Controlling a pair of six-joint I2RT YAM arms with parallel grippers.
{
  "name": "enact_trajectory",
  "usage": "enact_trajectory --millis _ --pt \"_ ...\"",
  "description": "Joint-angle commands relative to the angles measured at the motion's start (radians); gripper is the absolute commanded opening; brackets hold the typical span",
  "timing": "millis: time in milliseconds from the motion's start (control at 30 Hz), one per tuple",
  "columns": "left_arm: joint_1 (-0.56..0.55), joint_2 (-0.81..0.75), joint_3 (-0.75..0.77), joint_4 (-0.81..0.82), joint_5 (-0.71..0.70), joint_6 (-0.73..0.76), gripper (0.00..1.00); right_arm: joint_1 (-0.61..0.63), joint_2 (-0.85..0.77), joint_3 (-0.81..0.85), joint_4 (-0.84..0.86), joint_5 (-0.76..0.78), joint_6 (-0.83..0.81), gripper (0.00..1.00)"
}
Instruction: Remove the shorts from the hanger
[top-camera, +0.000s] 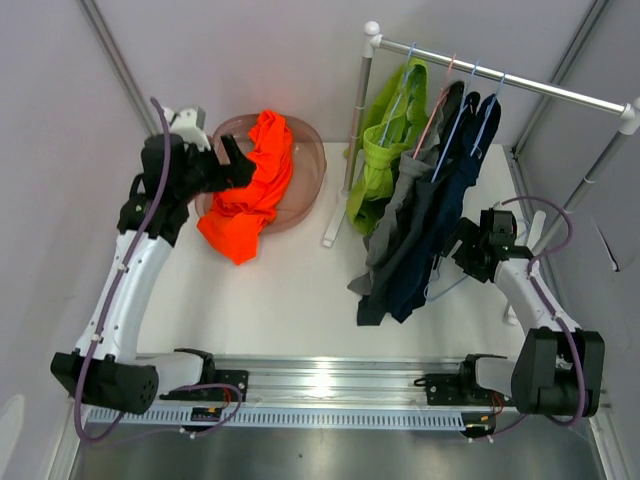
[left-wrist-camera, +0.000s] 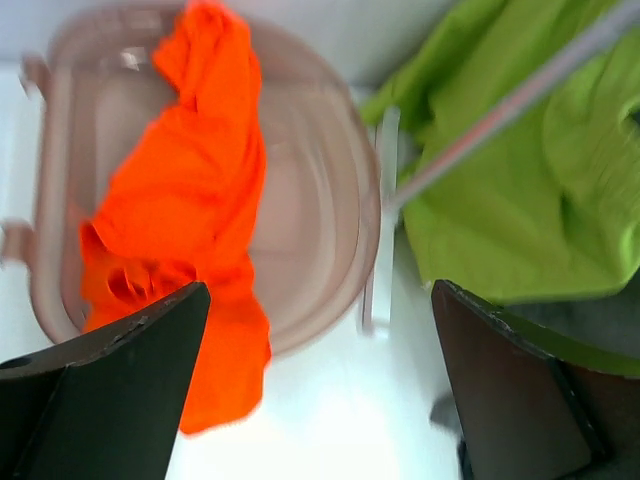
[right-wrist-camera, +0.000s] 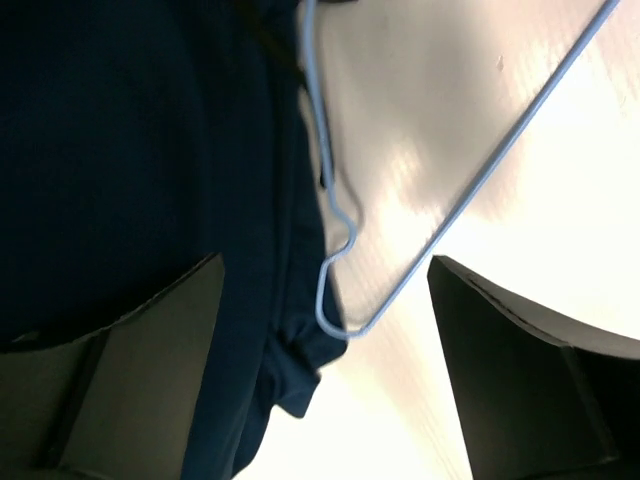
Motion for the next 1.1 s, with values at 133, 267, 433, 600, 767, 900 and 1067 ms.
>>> enact_trajectory --millis 133,267,433,600,767,900,1067 --pt "-0.009 -0.173 -0.303 0.084 0.068 -0.040 0.99 -0.013 0.178 0.026 0.165 0.047 -0.004 0.70" --pt "-0.009 -0.196 -0.347 0.092 0.061 -0.024 0.99 -0.010 0.226 0.009 0.203 0.047 -0.001 0.62" --pt "-0.008 -0.213 -0.390 0.118 0.048 -0.018 0.99 0.004 0.255 0.006 0.226 0.092 0.002 0.54" --pt "-0.009 -0.211 -0.420 0.135 0.047 -0.015 0.99 0.009 0.295 0.006 0.235 0.098 -0.004 0.49" --pt "-0.009 -0.222 -0.444 0.149 0.041 -0.014 0.99 0.018 0.320 0.001 0.254 0.102 -0.001 0.50" --pt "-0.009 -0.224 -0.450 0.152 0.041 -0.011 0.99 0.024 0.291 -0.002 0.254 0.105 0.016 0.50" --pt "-0.008 -0.230 -0.455 0.153 0.038 -0.011 0.99 0.026 0.225 -0.008 0.260 0.108 0.035 0.51"
